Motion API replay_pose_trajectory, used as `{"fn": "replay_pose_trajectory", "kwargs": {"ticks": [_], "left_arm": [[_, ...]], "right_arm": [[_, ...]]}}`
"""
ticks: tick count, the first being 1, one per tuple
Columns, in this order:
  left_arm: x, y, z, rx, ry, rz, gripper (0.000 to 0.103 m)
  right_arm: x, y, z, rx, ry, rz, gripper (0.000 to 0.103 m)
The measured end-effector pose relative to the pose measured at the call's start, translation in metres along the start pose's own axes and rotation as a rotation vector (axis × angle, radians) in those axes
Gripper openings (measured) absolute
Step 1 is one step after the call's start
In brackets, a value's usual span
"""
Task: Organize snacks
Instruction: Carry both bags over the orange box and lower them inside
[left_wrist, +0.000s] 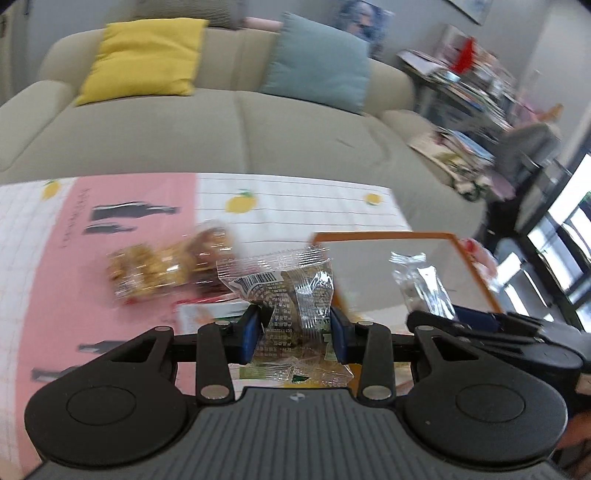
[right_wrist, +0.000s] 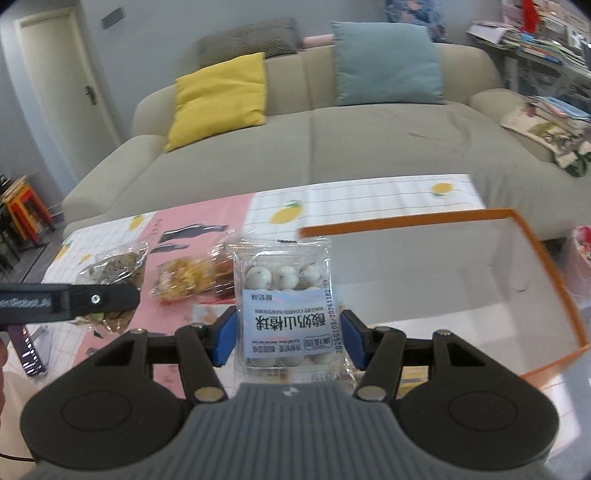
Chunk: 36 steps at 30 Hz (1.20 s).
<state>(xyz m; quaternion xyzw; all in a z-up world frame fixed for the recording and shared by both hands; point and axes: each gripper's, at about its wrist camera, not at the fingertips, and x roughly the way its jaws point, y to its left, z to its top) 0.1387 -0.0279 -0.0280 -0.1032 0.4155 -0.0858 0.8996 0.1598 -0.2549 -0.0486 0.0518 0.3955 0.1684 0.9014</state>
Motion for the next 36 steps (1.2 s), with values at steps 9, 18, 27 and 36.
{"fn": "replay_pose_trajectory", "kwargs": {"ticks": [9,18,27,36], "left_arm": [[0.047,-0.079,0.029,0.133,0.093,-0.108,0.044],[0.105,-0.121,0.031,0.183,0.234,-0.162,0.044],[0.156,-0.133,0.018,0.236,0.336,-0.111,0.044],[0.187,-0.129,0.014,0.238,0.419,-0.053,0.044]], "right_arm": [[0.0,-0.063,0.019,-0.013,0.061,-0.132,0.057],[0.031,-0.109,0.012,-0.04,0.193,-0.222,0.058],[0.066,-0.125,0.002,-0.091,0.311,-0.234,0.058],[0.098,-0.125,0.003,-0.144,0.39,-0.222,0.057]]}}
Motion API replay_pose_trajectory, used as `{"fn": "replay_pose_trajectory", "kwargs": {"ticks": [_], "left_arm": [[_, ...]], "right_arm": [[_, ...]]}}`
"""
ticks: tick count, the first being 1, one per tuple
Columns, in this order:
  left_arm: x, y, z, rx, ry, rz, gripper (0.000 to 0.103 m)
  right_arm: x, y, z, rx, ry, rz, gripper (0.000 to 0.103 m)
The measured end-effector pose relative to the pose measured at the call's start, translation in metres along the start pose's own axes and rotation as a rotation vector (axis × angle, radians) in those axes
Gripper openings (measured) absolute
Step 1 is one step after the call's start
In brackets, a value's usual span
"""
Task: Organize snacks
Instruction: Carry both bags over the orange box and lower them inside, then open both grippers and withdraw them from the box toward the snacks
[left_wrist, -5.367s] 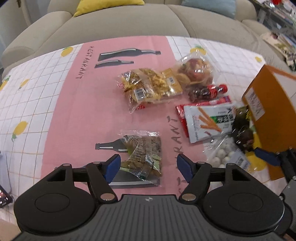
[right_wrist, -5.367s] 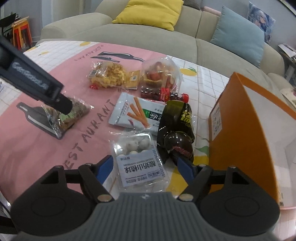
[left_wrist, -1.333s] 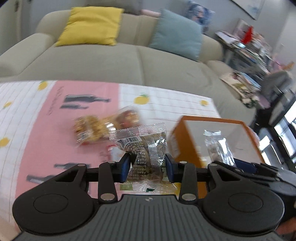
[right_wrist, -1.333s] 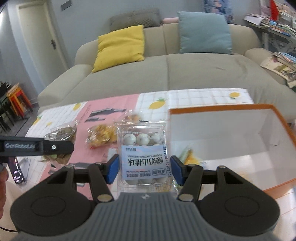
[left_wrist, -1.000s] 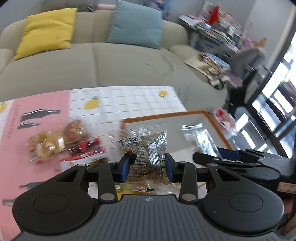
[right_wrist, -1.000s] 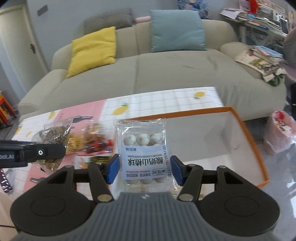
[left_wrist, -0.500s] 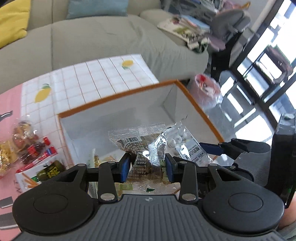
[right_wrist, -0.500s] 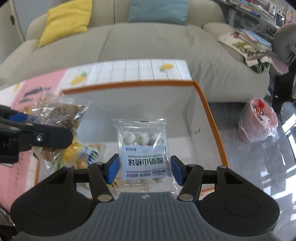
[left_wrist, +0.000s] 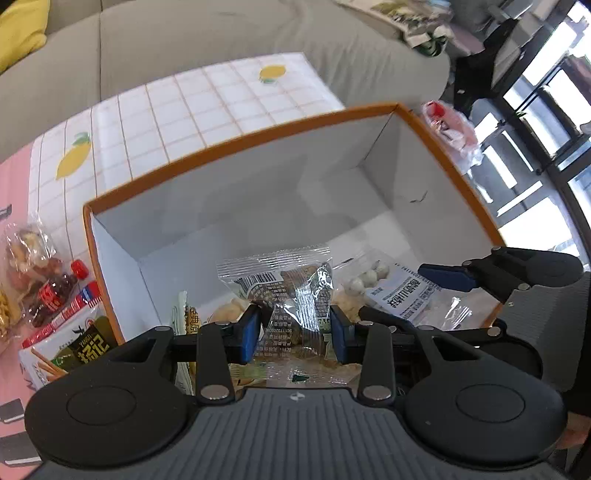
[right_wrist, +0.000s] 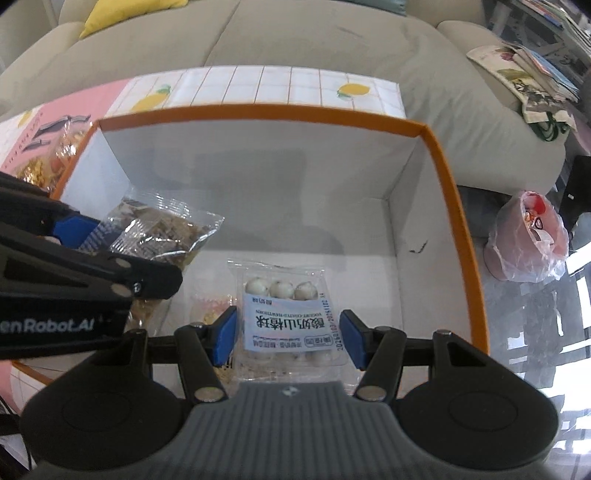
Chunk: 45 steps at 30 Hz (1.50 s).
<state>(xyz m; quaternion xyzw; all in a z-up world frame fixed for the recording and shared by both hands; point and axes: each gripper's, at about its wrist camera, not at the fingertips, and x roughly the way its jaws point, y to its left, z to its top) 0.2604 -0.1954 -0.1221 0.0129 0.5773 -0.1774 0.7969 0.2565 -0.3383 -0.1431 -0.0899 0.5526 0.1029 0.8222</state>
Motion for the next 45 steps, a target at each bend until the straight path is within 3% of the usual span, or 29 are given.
{"fn": "replay_pose_trajectory", "kwargs": {"ticks": [14,19,21,24,26,31,37,45], "left_arm": [[0.028,0.003,0.002,-0.015,0.096,0.037,0.044],[0.027,0.001,0.004,-0.011,0.092,0.057,0.064],[0.022,0.001,0.004,-0.01,0.069,0.059,0.076],[0.014,0.003,0.006,-0.01,0.044,0.065,0.078],[0.008,0.005,0.007,-0.014,0.03,0.062,0.078],[-0.016,0.005,0.005,-0.019,-0.019,0.055,0.078],[-0.061,0.012,0.001,-0.057,-0.126,0.002,0.078],[-0.126,0.027,-0.026,-0.074,-0.292,-0.002,0.078]], "right_arm": [[0.021,0.005,-0.001,-0.002,0.054,-0.001,0.058],[0.022,0.004,-0.001,-0.004,0.062,-0.01,0.059],[0.023,0.003,0.001,-0.003,0.064,-0.013,0.061],[0.018,0.003,0.001,-0.007,0.052,-0.025,0.068],[0.013,0.003,0.002,-0.006,0.045,-0.034,0.078],[-0.003,0.003,0.009,0.012,0.037,-0.054,0.088],[-0.037,0.006,0.01,0.082,-0.031,-0.07,0.09],[-0.088,0.018,-0.004,0.312,-0.172,0.04,0.09]]}}
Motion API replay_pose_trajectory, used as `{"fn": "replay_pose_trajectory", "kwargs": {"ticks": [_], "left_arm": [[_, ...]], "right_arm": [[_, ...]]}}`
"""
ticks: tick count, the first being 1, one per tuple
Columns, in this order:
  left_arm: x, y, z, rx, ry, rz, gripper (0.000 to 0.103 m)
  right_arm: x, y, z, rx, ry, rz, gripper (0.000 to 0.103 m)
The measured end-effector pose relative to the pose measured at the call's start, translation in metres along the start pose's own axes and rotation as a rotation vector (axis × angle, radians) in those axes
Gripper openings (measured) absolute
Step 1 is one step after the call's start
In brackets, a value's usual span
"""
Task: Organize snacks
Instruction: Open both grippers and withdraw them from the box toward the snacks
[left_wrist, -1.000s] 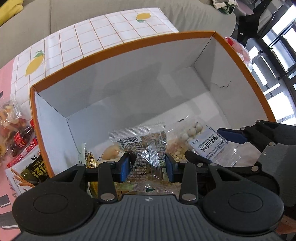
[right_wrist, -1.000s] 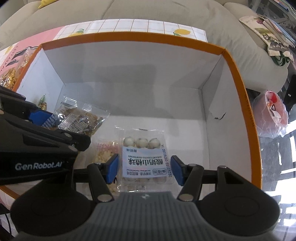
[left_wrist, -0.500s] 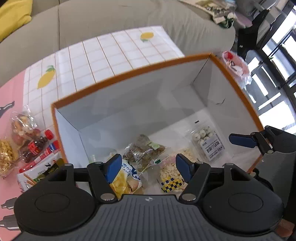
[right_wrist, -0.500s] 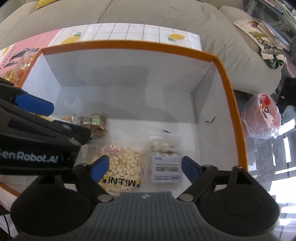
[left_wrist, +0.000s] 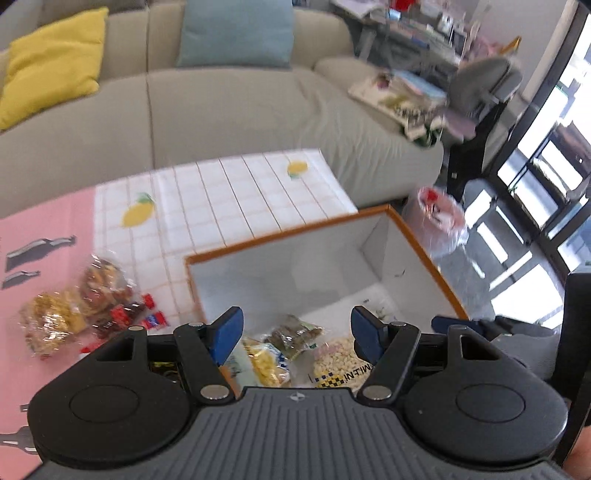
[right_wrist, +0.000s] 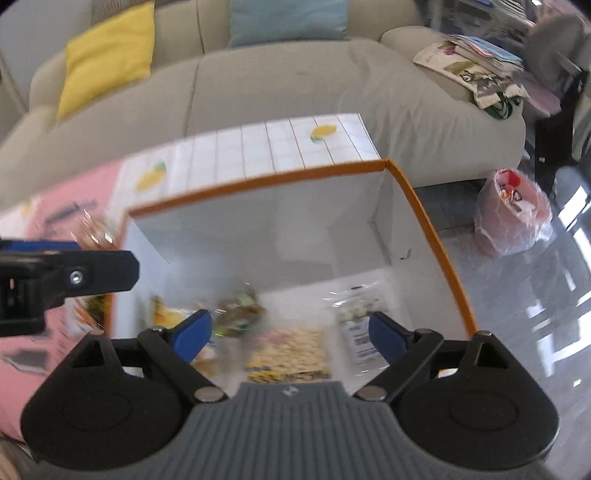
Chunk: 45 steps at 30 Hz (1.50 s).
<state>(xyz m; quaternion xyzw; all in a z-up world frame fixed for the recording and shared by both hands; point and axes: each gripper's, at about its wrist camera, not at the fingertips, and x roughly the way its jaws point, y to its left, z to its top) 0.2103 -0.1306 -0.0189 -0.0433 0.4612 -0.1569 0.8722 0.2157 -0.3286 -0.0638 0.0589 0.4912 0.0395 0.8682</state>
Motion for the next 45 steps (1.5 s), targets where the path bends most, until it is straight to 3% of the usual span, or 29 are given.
{"fn": "replay_pose_trajectory", "kwargs": {"ticks": [5,13,22,32,45], "left_arm": [[-0.04,0.018,-0.011,-0.027,-0.099,0.032,0.078],[-0.087,0.05,-0.038,-0.06,-0.217,0.128,0.079],[-0.11,0.089,-0.082,-0.054,-0.261,0.27,0.079],[-0.102,0.147,-0.123,-0.156,-0.205,0.292,0.079],[-0.068,0.18,-0.144,-0.22,-0.119,0.214,0.078]], "right_arm": [[-0.021,0.013,-0.013,0.123,-0.063,0.083,0.09],[-0.052,0.053,-0.038,0.179,-0.195,0.158,0.09],[-0.062,0.119,-0.075,0.02,-0.318,0.121,0.09],[-0.041,0.175,-0.111,-0.179,-0.311,0.102,0.09],[-0.004,0.202,-0.136,-0.347,-0.287,0.108,0.088]]}}
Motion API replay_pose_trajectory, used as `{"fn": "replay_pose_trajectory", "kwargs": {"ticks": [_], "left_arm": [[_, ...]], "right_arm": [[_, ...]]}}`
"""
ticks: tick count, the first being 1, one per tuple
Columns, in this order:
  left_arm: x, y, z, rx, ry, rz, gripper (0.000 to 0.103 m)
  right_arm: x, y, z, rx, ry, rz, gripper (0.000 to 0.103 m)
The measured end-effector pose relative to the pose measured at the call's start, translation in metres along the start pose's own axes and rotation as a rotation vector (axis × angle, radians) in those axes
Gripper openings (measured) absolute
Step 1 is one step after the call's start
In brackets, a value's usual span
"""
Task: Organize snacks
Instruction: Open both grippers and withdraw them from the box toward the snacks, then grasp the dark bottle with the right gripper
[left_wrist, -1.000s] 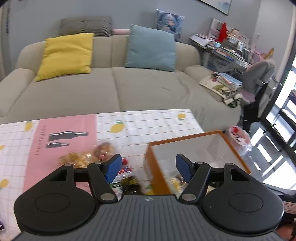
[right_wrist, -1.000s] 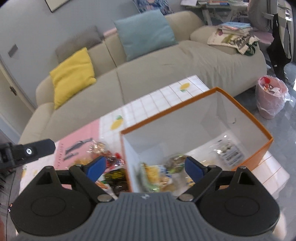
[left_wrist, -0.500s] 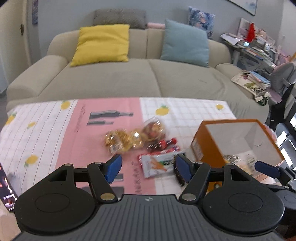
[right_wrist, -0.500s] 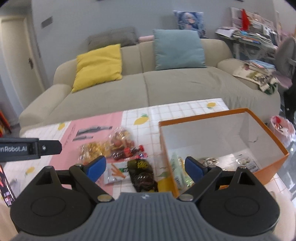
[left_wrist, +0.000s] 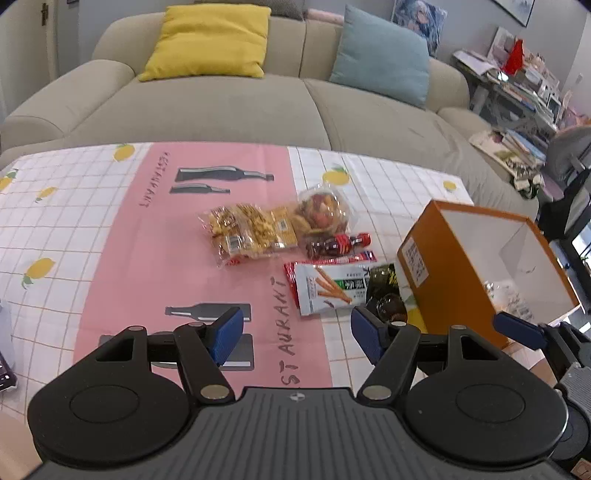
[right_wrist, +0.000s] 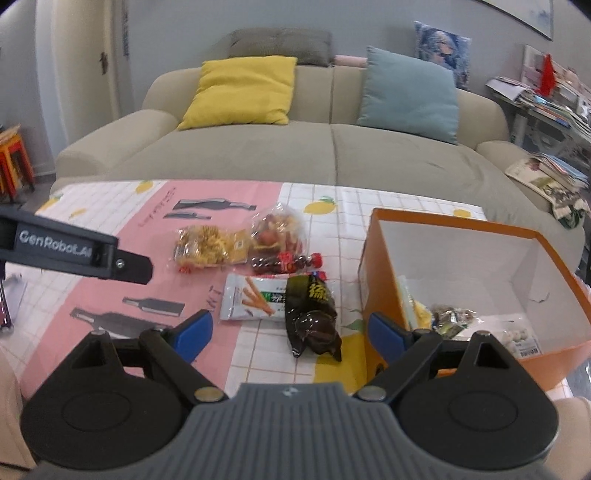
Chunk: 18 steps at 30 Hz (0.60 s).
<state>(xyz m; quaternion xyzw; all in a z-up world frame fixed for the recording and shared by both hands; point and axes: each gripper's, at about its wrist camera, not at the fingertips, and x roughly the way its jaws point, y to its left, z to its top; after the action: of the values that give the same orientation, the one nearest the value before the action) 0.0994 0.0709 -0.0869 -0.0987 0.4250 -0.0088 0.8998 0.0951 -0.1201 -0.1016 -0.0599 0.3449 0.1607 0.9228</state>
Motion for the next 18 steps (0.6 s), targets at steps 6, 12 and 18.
{"fn": "replay_pose_trajectory", "kwargs": {"ticks": [6,12,18], "left_arm": [[0.024,-0.003,-0.005,0.062,0.024,-0.023,0.076],[0.06,-0.006,-0.002,0.13,0.053,-0.043,0.076],[0.095,-0.01,0.01,0.193,0.046,-0.06,0.075]], "right_arm": [[0.029,0.007,-0.004,-0.083,0.044,-0.018,0.072],[0.068,0.0,-0.004,-0.11,0.103,-0.041,0.06],[0.095,-0.004,-0.004,-0.124,0.144,-0.036,0.06]]}}
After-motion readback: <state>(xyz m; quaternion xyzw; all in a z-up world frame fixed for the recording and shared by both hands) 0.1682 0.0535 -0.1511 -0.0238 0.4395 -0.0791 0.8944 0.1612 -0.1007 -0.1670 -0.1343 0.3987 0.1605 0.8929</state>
